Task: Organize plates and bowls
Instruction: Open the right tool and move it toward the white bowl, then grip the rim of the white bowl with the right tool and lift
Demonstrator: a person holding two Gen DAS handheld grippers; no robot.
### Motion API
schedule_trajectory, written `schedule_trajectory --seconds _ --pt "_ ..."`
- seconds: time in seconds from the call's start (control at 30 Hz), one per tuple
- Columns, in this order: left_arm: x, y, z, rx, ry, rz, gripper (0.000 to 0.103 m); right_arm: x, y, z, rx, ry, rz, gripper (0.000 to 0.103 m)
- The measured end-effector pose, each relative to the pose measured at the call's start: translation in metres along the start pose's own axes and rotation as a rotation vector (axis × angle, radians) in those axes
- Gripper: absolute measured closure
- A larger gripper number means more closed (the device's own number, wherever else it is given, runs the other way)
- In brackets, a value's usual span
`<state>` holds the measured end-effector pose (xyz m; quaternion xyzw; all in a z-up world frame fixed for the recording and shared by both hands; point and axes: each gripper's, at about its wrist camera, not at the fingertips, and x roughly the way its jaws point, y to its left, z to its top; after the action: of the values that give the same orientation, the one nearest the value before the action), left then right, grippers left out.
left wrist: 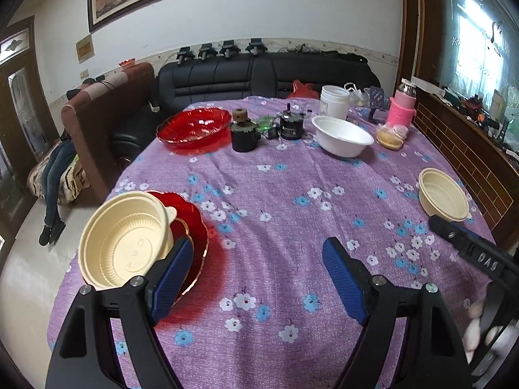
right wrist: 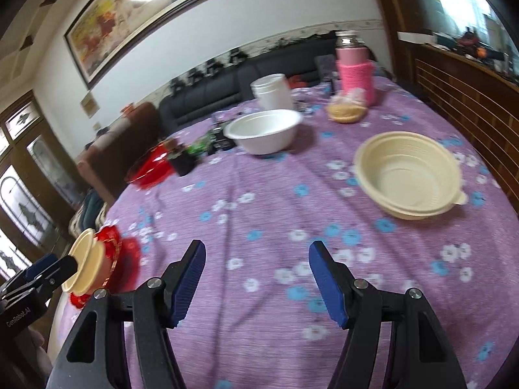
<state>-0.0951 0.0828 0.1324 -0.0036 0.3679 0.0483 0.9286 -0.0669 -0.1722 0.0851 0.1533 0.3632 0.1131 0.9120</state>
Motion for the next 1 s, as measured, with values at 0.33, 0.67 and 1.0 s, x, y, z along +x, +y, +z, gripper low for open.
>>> schedule_trajectory --seconds 0.33,0.67,1.0 --pt "-0.002 -0.005 0.01 0.039 0.007 -0.025 0.021 -0.043 -0.054 0.037 0.0 -0.053 -0.139 0.033" --pt "-0.03 0.004 0.102 0.063 0.025 -0.218 0.02 -0.12 -0.016 0.145 -0.113 -0.221 -0.137 0.026" --pt "0.015 -0.008 0.21 0.075 0.038 -0.125 0.02 -0.07 0.013 0.24 -0.146 -0.148 -0.218 0.026"
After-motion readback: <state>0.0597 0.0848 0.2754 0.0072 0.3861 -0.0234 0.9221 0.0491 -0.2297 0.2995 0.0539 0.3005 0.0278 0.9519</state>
